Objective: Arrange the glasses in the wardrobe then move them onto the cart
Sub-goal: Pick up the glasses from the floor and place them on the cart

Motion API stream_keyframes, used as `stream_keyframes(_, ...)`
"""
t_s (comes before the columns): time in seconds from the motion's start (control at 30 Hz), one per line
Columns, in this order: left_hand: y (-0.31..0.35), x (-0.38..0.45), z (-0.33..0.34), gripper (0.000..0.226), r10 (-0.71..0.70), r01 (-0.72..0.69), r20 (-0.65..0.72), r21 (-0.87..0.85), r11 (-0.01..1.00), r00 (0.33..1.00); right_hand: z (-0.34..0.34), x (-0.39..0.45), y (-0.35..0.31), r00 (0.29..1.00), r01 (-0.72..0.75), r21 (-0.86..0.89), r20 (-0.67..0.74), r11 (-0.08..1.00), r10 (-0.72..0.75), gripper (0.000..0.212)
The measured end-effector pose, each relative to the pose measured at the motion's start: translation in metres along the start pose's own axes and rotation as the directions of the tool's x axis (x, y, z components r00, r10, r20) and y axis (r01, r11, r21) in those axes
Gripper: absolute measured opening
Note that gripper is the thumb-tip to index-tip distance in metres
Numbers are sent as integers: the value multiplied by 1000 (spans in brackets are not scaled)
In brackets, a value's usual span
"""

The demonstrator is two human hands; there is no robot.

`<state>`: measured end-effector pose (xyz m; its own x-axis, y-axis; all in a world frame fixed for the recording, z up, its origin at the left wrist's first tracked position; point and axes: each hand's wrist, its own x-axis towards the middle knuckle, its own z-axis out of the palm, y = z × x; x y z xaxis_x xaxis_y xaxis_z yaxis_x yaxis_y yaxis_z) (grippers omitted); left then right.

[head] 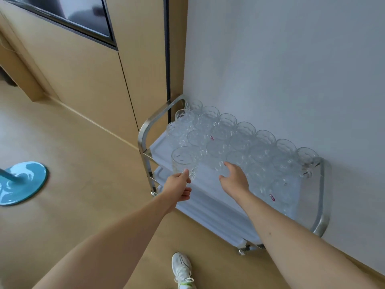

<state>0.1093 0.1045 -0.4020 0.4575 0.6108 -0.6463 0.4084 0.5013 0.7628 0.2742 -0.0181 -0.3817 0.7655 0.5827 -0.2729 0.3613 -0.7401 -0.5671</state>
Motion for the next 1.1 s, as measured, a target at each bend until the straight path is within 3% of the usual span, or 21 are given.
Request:
stream_keyframes(0.43,23,69,-26,45,-93,48,-153,-272,961,984,33,70,-47,967,240,-118,-54,964,-248,46)
stream_keyframes(0.63,23,88,-19,42,-111,41,-188,-342,939,976,43,87,-52,953,261,-127,-123,957,-276,40)
stream_keyframes(0.93,17,106,-13,39,-113,66,-169,-261,963,979,58,100,-58,943,274,-166,-149,947,-299,37)
stream_keyframes(1.1,22,111,-8,38,-114,94,-87,-207,974,990,66,107,-61,946,269,-159,-141,950,-292,36)
